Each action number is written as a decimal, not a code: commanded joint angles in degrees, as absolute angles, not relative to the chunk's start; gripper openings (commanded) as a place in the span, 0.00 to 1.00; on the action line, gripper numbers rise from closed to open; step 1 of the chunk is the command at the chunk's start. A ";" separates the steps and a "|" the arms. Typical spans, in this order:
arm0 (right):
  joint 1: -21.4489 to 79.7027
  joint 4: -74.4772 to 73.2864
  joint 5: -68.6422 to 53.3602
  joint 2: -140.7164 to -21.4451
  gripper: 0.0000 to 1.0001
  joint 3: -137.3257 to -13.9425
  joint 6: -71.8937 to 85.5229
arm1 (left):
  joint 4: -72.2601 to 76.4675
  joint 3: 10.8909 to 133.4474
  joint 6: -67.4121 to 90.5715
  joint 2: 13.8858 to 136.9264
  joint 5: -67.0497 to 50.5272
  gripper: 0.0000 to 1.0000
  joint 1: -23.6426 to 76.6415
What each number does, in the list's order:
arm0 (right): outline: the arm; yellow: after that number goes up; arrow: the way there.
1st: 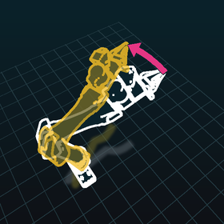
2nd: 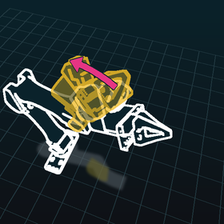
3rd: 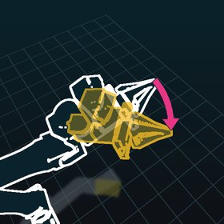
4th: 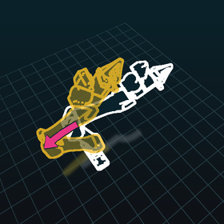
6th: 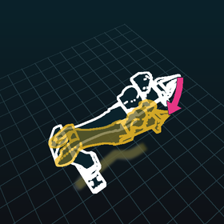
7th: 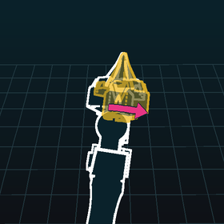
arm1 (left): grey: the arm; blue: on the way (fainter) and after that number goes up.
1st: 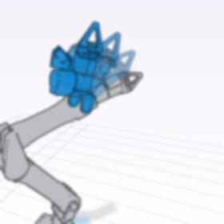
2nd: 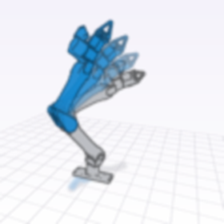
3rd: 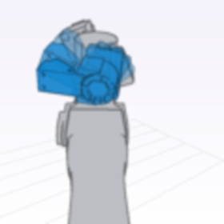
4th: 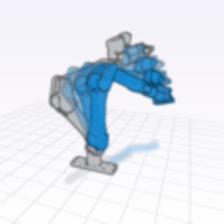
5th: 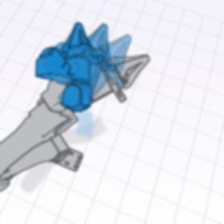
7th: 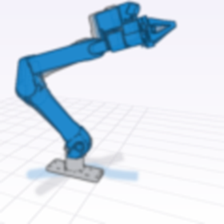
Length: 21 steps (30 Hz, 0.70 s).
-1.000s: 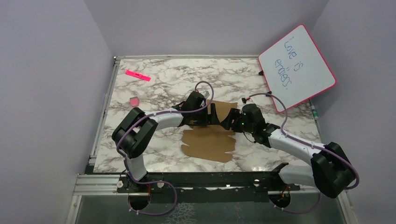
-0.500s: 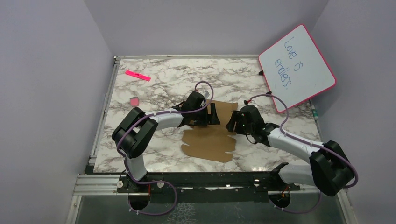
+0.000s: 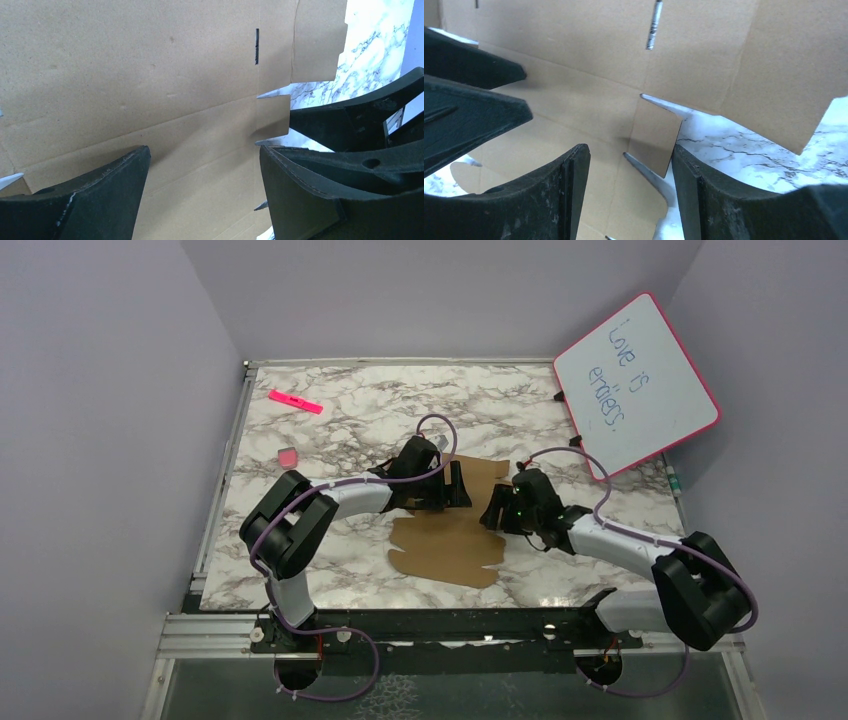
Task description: Fold the paper box
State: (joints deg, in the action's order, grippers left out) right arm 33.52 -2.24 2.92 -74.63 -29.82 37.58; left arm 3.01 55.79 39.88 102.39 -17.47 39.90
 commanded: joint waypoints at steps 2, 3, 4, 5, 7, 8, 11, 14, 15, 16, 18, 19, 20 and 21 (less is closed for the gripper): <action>33.22 -0.53 -2.74 -72.07 0.66 -32.85 36.50 | 2.29 54.25 40.33 101.86 -17.75 0.82 40.61; 33.22 -0.53 -3.52 -72.06 0.66 -33.20 36.48 | 2.29 54.15 40.38 101.79 -17.75 0.82 40.61; 33.22 -0.53 -4.50 -72.10 0.66 -33.38 36.41 | 2.27 54.08 40.42 101.73 -17.75 0.82 40.61; 33.22 0.97 -5.40 -72.25 0.65 -33.62 36.39 | 2.28 54.06 40.43 101.65 -17.67 0.82 40.59; 33.22 1.83 -6.82 -73.04 0.65 -33.99 36.30 | 2.24 53.90 40.43 101.33 -17.54 0.81 40.61; 33.26 2.22 -7.46 -73.53 0.65 -34.23 36.30 | 2.25 53.81 40.43 101.12 -17.45 0.81 40.61; 33.28 3.65 -8.68 -75.61 0.65 -34.53 36.30 | 2.28 53.62 40.52 100.61 -17.15 0.81 40.61; 33.22 5.06 -9.23 -78.15 0.65 -34.50 36.14 | 2.33 53.47 40.65 100.46 -17.14 0.81 40.61; 33.22 5.36 -9.27 -78.85 0.65 -34.54 36.08 | 2.36 53.40 40.69 100.39 -17.09 0.81 40.61; 33.22 5.44 -9.27 -79.37 0.65 -34.73 35.79 | 2.37 53.36 40.69 100.23 -17.01 0.81 40.56; 33.22 4.69 -8.83 -79.57 0.64 -35.35 34.63 | 2.06 53.46 40.51 99.68 -16.78 0.81 40.60; 33.22 4.21 -8.39 -79.18 0.65 -35.83 33.98 | 1.53 53.82 40.19 99.30 -16.41 0.81 40.61; 33.22 3.68 -7.90 -78.47 0.65 -36.21 33.13 | 0.67 54.36 39.60 98.85 -15.98 0.81 40.56; 33.27 3.27 -7.50 -77.84 0.65 -36.70 32.08 | 0.16 55.04 38.88 98.37 -15.39 0.82 40.52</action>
State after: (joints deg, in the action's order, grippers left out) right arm 33.34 2.87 -7.20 -79.20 -33.69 35.51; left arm 3.29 54.48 40.07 101.25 -17.23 40.01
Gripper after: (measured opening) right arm 0.648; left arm 0.814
